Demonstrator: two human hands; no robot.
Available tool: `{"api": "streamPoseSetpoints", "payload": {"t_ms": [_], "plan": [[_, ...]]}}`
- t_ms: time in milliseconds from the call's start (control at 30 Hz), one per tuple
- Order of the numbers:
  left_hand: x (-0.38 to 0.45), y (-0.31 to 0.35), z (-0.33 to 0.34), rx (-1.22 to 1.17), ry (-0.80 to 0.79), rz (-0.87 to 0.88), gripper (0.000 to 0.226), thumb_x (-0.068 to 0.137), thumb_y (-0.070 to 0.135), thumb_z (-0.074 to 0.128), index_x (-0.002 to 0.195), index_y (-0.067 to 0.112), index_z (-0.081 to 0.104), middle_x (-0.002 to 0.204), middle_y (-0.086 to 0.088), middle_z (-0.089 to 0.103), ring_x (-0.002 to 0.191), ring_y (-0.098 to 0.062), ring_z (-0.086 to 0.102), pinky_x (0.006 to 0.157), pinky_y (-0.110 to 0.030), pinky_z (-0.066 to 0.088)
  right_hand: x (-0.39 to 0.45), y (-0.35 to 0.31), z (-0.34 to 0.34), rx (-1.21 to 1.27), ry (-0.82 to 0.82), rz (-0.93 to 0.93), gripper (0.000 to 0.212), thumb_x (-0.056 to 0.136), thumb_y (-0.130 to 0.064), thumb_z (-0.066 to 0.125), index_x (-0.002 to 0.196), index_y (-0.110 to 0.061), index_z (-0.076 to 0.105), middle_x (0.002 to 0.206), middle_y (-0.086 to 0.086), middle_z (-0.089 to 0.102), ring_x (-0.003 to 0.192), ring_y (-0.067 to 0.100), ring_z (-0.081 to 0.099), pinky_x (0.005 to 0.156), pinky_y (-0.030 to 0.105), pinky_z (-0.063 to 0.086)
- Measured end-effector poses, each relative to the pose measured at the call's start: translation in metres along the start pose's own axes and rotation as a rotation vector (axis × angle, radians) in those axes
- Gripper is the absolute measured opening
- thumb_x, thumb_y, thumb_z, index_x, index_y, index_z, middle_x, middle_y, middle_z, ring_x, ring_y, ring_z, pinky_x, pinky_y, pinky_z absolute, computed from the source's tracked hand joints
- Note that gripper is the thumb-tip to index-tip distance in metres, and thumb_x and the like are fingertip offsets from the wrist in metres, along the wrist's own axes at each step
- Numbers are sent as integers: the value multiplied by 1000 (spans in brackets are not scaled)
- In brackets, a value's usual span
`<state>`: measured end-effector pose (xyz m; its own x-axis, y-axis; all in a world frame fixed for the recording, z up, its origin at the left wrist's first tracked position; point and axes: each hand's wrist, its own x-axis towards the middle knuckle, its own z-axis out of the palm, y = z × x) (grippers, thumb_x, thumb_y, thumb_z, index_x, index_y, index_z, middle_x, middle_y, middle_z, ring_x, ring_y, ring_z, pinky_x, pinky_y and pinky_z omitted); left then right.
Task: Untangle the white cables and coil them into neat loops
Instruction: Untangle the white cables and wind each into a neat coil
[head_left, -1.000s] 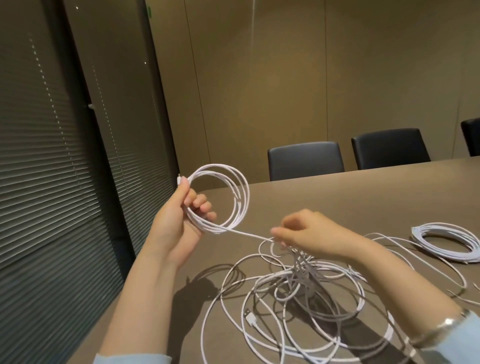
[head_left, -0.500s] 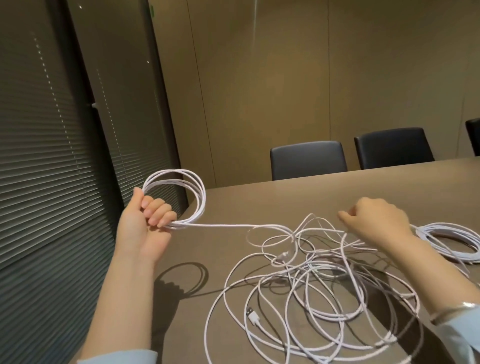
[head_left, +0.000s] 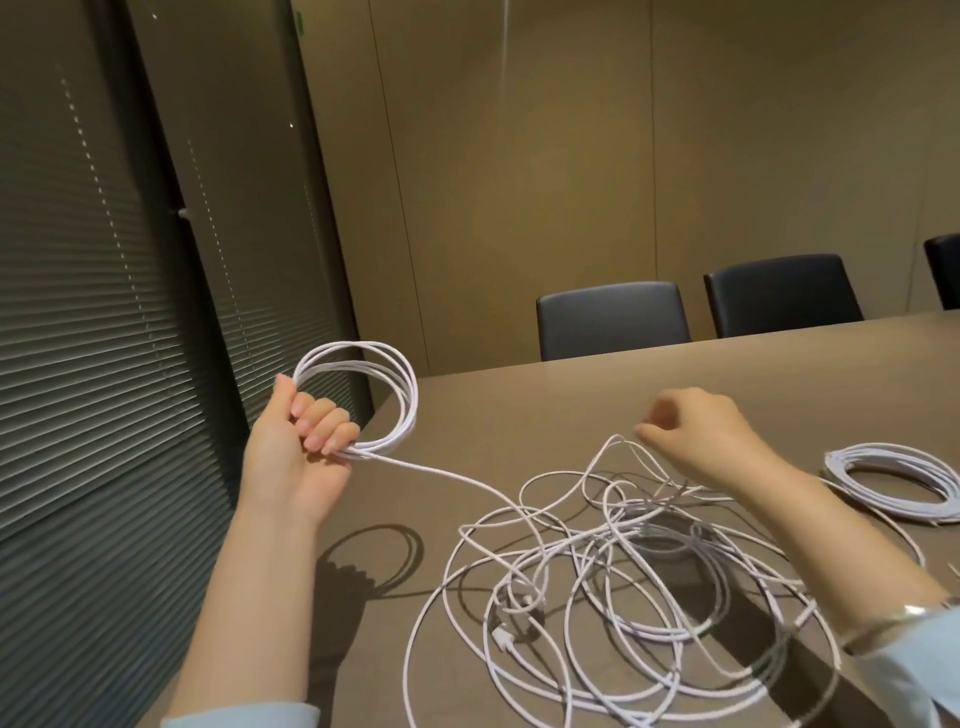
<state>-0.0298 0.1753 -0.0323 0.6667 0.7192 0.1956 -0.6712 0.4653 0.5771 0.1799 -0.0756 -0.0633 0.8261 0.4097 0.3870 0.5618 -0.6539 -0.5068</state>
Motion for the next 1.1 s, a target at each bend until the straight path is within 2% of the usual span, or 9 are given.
{"api": "streamPoseSetpoints", "payload": {"t_ms": [100,233,300,367,433,533,700,933,1100], "plan": [[-1,-5,6,-14,-26,-36,50,103,42,39,57,21,33,47,9,23,36,-8,21,35,-17,21,-19,-40,5,252,-63,-201,25,88,-29,67,111,-19,69,105,-3,70,97,12,63,90,28,49],[-6,-14,18,-23,-67,-76,49,103,42,38,59,21,31,46,9,23,35,-7,21,36,-16,21,-54,-82,30,535,-452,-347,48,85,-38,70,130,-28,56,118,-9,65,107,5,62,99,30,49],[-7,-17,23,-25,-87,-87,49,103,41,38,59,21,30,46,9,22,35,-7,21,36,-16,21,-65,-88,43,622,-589,-342,36,85,-34,70,119,-24,62,101,-5,71,93,9,67,92,31,52],[-7,-16,23,-31,-88,-88,49,103,41,38,59,21,31,46,9,22,35,-7,21,36,-16,21,-67,-86,45,671,-653,-292,21,89,-24,68,102,-9,67,71,1,64,64,14,61,71,29,52],[-6,-10,18,-48,-68,-83,50,103,41,39,57,21,32,46,9,23,35,-7,21,35,-16,22,-62,-79,39,688,-661,-225,19,90,-21,68,88,-2,66,57,2,50,49,13,47,55,26,45],[-3,-2,8,-71,-28,-79,51,103,40,40,56,20,34,48,9,23,37,-7,21,35,-18,23,-50,-66,23,644,-690,-187,19,88,-20,69,78,-6,62,50,-3,45,45,11,39,48,23,41],[0,2,3,-82,9,-41,50,102,40,40,57,21,34,49,10,23,38,-7,20,37,-17,22,-32,-46,16,51,-456,-232,28,86,-25,68,62,-15,58,55,-2,55,47,14,54,46,21,43],[1,16,-4,-149,22,11,51,103,39,38,56,20,36,49,10,24,38,-7,21,38,-17,23,-16,-17,0,-7,-128,-169,31,81,-43,74,65,-19,63,49,-4,64,52,8,61,63,32,53],[2,16,-6,-121,40,34,49,103,40,37,58,21,34,49,10,25,38,-8,20,38,-18,19,-16,-3,-13,267,-390,-206,23,79,-36,78,73,-14,73,67,2,73,65,15,66,77,41,54]]}}
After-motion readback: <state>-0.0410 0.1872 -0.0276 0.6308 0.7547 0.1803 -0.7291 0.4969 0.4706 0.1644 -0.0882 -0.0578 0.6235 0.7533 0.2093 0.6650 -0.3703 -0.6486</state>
